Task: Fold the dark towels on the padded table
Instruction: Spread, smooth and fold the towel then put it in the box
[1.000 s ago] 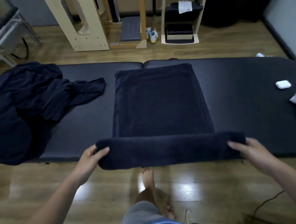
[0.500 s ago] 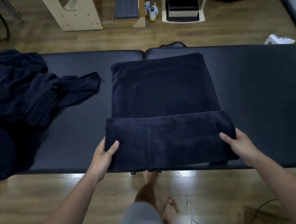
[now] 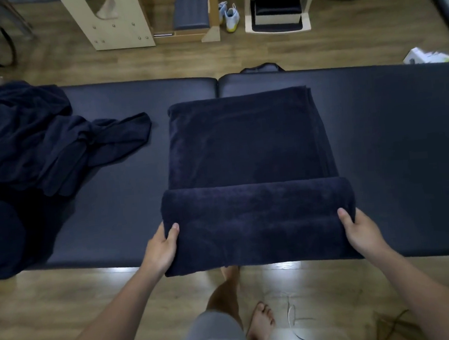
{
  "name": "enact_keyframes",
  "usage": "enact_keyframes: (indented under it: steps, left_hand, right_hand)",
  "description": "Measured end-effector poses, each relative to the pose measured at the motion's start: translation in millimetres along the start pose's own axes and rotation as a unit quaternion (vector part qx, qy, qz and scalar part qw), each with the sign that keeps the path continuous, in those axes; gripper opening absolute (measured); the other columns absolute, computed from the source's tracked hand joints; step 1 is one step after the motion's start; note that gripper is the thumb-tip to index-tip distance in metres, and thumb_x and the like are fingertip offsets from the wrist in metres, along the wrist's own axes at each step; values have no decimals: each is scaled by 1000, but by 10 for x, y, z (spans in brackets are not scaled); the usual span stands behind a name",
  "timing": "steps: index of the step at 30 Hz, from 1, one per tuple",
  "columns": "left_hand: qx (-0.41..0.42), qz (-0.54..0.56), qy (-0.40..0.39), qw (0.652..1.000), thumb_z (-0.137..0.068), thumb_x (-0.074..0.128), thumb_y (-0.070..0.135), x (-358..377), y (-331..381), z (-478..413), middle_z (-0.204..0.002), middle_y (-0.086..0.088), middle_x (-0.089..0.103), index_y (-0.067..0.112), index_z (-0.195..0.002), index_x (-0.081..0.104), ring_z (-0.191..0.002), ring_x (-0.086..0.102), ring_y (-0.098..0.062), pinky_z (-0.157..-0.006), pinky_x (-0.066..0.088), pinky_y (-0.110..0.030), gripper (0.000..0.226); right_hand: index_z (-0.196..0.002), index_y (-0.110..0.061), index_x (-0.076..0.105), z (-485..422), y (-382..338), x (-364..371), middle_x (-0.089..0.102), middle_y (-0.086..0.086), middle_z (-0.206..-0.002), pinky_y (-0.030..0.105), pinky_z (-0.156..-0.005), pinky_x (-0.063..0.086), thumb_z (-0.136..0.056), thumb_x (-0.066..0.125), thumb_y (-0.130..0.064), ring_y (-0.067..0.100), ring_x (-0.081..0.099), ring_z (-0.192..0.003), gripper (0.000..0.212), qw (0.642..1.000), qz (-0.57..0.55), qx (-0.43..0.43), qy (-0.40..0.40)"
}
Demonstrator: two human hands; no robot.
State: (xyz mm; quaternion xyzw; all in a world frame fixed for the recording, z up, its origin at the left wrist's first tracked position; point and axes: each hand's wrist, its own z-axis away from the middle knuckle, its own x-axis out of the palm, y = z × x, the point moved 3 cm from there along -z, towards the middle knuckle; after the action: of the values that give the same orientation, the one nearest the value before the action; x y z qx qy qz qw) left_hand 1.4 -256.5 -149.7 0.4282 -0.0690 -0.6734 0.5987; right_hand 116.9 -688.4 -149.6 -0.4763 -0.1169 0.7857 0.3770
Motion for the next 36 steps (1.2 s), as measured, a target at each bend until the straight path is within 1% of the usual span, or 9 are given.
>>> enact_keyframes:
  steps: [6, 11, 14, 18, 22, 26, 30, 34, 36]
  left_hand:
    - [51, -39, 66, 996, -99, 49, 37, -88, 20, 120, -112, 2, 61, 23, -122, 43, -107, 59, -24, -90, 46, -40, 28]
    - [271, -172, 47, 946, -78, 56, 9, -297, -319, 339, -146, 7, 33, 31, -142, 39, -117, 52, -13, -88, 50, -30, 70]
    - [299, -416, 27, 858, -58, 76, 18, -355, -566, 224, -157, -12, 24, 28, -155, 19, -129, 44, -29, -94, 49, -40, 113]
    - [287, -508, -3, 812, -47, 89, 49, -134, -588, 95, -145, -13, 42, 25, -157, 10, -120, 46, -34, -87, 51, -48, 138]
    - [286, -464, 40, 837, -56, 89, 28, -42, -479, 88, -124, -9, 56, 29, -147, 34, -106, 53, -35, -79, 50, -50, 107]
    - [339, -398, 38, 852, -55, 77, 8, -202, -326, 106, -132, -12, 48, 31, -136, 54, -115, 51, -36, -90, 46, -51, 87]
    - [383, -346, 4, 857, -62, 62, 14, -397, -37, 144, -152, -2, 39, 24, -120, 69, -143, 31, -27, -111, 33, -41, 59]
    - [345, -258, -71, 900, -72, 59, 19, -525, 66, 276, -146, 23, 41, 20, -118, 71, -149, 15, -9, -120, 22, -36, 47]
    - [291, -213, -119, 925, -77, 62, 27, -584, 112, 407, -140, 31, 41, 28, -133, 60, -146, 11, 0, -119, 13, -31, 56]
  right_hand:
    - [-123, -12, 60, -111, 23, 15, 65, 11, -117, 38, -84, 43, -101, 46, -43, 33, 59, -105, 41, 994, -37, 94, -35]
    - [-100, -8, 55, -179, -40, -109, 65, 12, -107, 38, -81, 47, -95, 62, -33, 25, 60, -86, 26, 989, -83, 122, -28]
    - [-117, -18, 38, -176, -105, -192, 55, 6, -119, 41, -88, 44, -97, 58, -32, 27, 55, -101, 32, 999, -24, 40, 5]
    - [-132, -29, 43, 133, 102, -177, 36, 3, -143, 40, -101, 43, -89, 64, -44, 22, 48, -124, 51, 985, 96, -145, 12]
    - [-154, -38, 6, 347, 500, 50, -2, -7, -158, 39, -103, 46, -74, 77, -46, 20, 26, -140, 107, 919, 345, -175, -76]
    - [-143, -22, 44, 208, 283, -10, 17, 4, -158, 47, -98, 48, -69, 79, -18, 33, 34, -135, 82, 925, 316, -210, -12]
    - [-132, -20, 59, 230, 126, -250, 44, -1, -151, 36, -112, 35, -66, 74, -30, 22, 34, -143, 69, 936, 258, -232, -53]
    - [-97, -45, 71, 356, 30, -593, 73, -14, -103, 31, -82, 51, -65, 83, -26, 15, 66, -99, 39, 960, 195, -112, -167]
    - [-82, -35, 74, 371, 4, -724, 75, -6, -81, 34, -74, 49, -63, 82, -29, 21, 69, -85, 22, 962, 159, -92, -204]
